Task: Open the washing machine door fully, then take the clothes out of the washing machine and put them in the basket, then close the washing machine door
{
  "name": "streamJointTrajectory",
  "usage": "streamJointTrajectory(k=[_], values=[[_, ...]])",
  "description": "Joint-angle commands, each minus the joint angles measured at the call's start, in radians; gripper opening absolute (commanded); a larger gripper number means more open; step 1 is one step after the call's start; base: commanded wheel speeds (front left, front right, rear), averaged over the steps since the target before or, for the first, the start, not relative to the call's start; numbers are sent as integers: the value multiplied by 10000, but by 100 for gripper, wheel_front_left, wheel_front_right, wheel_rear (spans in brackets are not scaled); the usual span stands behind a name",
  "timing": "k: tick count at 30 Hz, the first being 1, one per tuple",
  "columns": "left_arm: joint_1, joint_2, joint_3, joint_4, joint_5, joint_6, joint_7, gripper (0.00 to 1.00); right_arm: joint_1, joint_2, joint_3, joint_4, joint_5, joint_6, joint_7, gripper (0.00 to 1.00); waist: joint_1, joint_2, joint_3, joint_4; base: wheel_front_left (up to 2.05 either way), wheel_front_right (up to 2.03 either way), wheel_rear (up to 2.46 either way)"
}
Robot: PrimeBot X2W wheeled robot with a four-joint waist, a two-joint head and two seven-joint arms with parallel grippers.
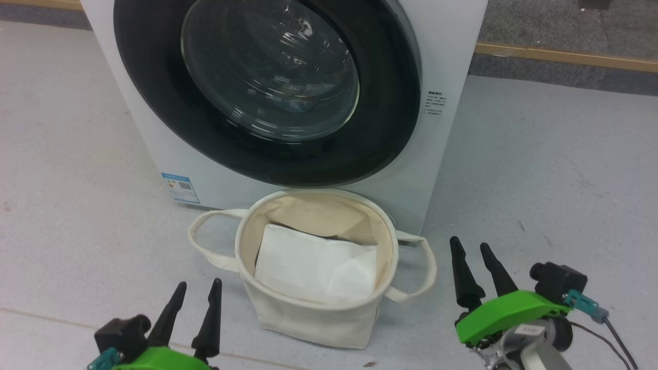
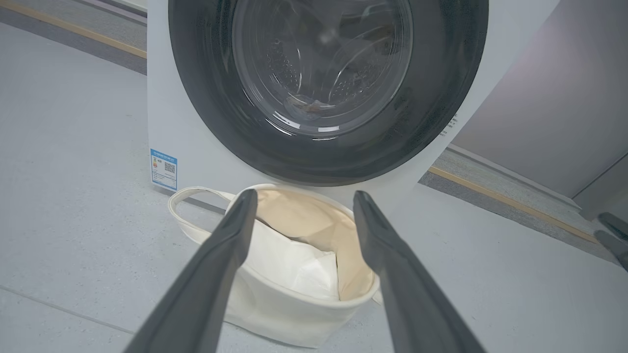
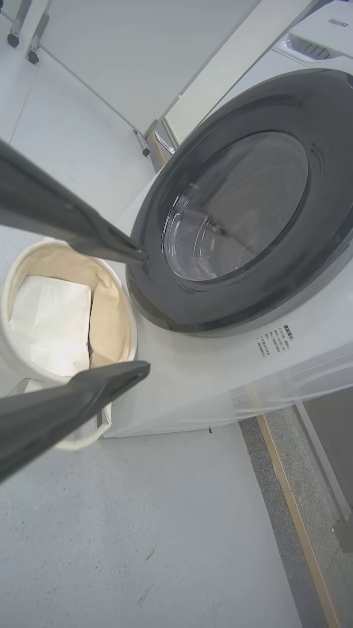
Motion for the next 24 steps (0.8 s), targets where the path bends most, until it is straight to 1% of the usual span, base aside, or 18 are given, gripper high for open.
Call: streamJointTrajectory(k=[1, 8, 17, 24], values=[[-601, 252, 199, -364, 341, 59, -171, 100, -616, -37, 253, -323, -339, 28, -152, 100, 0, -1, -2, 6, 0, 0, 0], [-658, 331, 89, -416, 1074, 125, -378, 100, -680, -44, 468, -267, -1137, 29, -244, 100, 0, -1, -2, 55, 0, 0, 0], [-752, 528, -77, -406, 2068, 193, -644, 100, -771, -52, 333, -38, -2192, 31, -277, 100, 0, -1, 81, 86, 0, 0, 0], [-896, 641, -233, -456, 2873, 245, -851, 100, -907, -59, 429, -4, -2987, 33, -448, 100, 0, -1, 132, 114, 0, 0, 0]])
